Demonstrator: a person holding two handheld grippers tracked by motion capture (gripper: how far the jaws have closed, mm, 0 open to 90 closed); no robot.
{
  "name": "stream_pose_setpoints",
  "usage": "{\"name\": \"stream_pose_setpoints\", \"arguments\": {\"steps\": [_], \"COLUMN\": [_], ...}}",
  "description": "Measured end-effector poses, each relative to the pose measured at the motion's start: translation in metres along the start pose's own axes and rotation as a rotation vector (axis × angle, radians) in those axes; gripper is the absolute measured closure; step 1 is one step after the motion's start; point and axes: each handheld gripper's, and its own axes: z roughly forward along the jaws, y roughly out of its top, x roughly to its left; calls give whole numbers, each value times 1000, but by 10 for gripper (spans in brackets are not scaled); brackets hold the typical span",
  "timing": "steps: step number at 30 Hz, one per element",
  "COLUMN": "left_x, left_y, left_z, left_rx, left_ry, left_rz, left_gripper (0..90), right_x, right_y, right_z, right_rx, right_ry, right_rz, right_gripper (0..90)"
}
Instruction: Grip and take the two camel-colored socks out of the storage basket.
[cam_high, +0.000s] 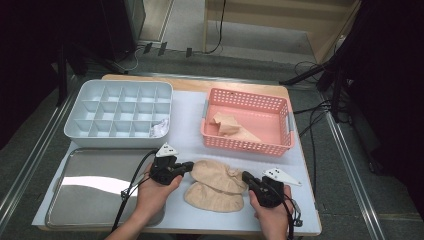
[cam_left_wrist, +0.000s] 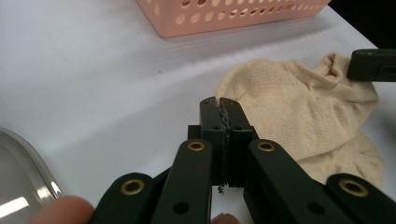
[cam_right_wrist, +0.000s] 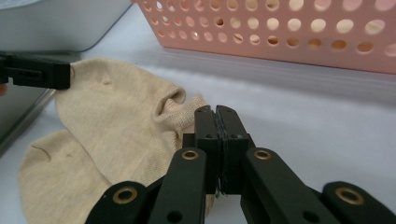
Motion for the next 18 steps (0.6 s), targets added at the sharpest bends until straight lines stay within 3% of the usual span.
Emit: {"name": "stream_pose_setpoints", "arguments": {"steps": [11, 18], "left_x": [-9, -13], "left_y": [-12, -33], "left_z": [-29, -39], "left_rx": [-22, 20], "left_ry": [-59, -107], "left_rz": [2, 7], "left_gripper": [900, 900], "right_x": [13, 20], "right_y": [-2, -18], "right_z": [-30, -33], "right_rx": [-7, 39], "right_ry": [38, 59], "right_rz": [-17, -22], "right_gripper": [893, 894]}}
